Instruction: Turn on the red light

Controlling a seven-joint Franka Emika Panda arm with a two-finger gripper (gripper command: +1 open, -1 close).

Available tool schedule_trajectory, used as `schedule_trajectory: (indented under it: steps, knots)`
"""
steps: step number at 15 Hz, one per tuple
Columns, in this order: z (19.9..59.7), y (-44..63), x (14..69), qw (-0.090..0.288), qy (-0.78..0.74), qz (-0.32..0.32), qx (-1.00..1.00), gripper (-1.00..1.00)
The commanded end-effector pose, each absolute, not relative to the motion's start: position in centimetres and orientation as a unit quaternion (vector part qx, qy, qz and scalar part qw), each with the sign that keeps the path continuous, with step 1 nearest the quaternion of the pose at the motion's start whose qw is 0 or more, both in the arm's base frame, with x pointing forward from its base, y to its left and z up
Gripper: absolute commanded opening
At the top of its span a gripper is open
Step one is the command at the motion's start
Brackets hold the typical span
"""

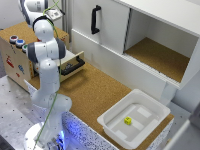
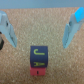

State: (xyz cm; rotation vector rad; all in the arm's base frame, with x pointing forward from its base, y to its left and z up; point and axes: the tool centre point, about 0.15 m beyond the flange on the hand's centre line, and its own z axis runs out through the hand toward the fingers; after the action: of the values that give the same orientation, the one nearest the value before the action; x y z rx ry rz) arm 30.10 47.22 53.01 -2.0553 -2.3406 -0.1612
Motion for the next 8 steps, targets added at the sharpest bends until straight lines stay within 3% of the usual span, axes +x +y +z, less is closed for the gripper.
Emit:
schedule_trajectory:
  steps: [1,8]
  knots:
    - [56.6,48.8,26.2,-0.040,-0.769,-0.058,-0.636,1.00]
    - [55.4,52.8,21.1,-0.040,-0.830,-0.062,-0.553,1.00]
